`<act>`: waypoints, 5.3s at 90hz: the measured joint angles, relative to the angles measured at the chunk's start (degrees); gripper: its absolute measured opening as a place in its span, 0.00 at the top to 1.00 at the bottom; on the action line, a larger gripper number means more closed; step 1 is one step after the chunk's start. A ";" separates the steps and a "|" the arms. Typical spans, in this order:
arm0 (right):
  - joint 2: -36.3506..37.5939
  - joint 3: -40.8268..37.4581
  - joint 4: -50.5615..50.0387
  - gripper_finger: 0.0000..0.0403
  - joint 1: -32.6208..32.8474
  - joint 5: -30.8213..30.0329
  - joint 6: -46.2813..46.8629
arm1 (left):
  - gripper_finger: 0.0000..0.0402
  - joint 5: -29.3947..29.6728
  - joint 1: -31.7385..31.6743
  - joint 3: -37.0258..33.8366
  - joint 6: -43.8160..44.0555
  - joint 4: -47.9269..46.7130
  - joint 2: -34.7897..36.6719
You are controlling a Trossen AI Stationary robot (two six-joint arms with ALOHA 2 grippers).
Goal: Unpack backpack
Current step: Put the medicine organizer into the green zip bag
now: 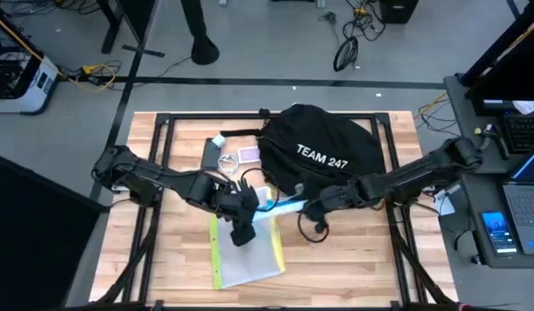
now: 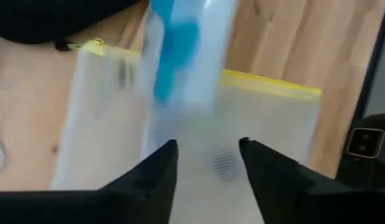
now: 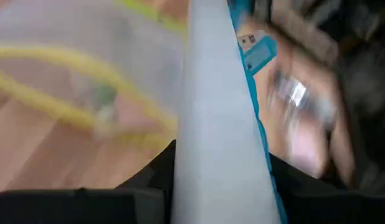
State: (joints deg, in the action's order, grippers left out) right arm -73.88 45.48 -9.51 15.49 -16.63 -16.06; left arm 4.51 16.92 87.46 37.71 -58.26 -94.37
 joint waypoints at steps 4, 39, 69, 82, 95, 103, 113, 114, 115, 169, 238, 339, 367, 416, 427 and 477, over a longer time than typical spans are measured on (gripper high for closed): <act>2.56 0.00 -5.42 0.71 -0.01 -0.09 5.49 | 0.55 0.62 -0.62 0.00 -1.86 0.29 -0.01; 14.77 -0.82 -35.26 0.71 3.42 1.36 46.63 | 0.50 -1.99 -6.22 -0.05 -21.54 16.48 -4.11; 14.79 -9.96 -21.75 0.71 11.09 1.61 59.61 | 0.50 -13.54 -9.93 -0.11 -26.39 29.67 -14.34; 14.81 -12.70 -16.74 0.71 11.79 1.38 60.29 | 0.50 -16.09 -9.38 -0.05 -29.28 29.13 -17.97; 14.65 -13.03 -15.32 0.71 11.77 1.67 59.18 | 0.50 -20.96 -8.76 -0.14 -29.15 27.12 -21.91; 14.60 -13.07 -14.47 0.71 12.16 2.10 58.38 | 0.50 -21.08 -8.07 -0.12 -29.05 24.96 -22.27; 13.89 -13.10 -12.60 0.71 12.81 3.08 57.53 | 0.50 -21.03 -7.49 2.36 -27.57 17.31 -22.22; 13.74 -13.10 -12.22 0.71 12.80 3.25 57.40 | 0.50 -20.94 -7.42 2.76 -27.56 16.26 -22.16; 13.56 -13.10 -11.75 0.71 12.80 3.38 57.29 | 0.50 -20.81 -7.38 3.11 -27.54 15.35 -22.12; -3.61 -13.05 11.53 0.71 11.96 0.54 17.41 | 0.50 -16.28 -7.03 13.37 -24.38 -0.01 -21.90; -6.96 -13.02 6.15 0.71 15.79 -20.81 -14.39 | 0.50 -1.56 3.58 4.83 5.00 5.48 -14.99; -29.26 -9.23 47.42 0.71 4.45 -12.60 -36.10 | 0.50 10.10 5.47 4.97 18.19 6.77 -6.79; -32.80 -9.11 54.19 0.71 -0.07 -7.69 -43.17 | 0.50 17.58 9.31 3.99 26.90 -2.15 -6.31; -41.62 8.52 40.93 0.71 0.35 0.14 -36.21 | 0.50 27.56 10.21 -0.59 35.41 4.34 -14.21; -44.23 14.57 36.98 0.71 1.44 0.53 -32.24 | 0.50 27.19 9.47 -0.59 34.87 4.31 -14.18; -44.22 24.06 19.92 0.22 -2.26 12.77 -16.18 | 0.50 25.40 9.41 -0.59 32.50 2.61 -13.99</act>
State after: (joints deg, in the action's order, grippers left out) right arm -118.10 69.54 10.41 13.24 -3.85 -32.25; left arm 29.91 26.32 86.87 70.21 -55.65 -108.36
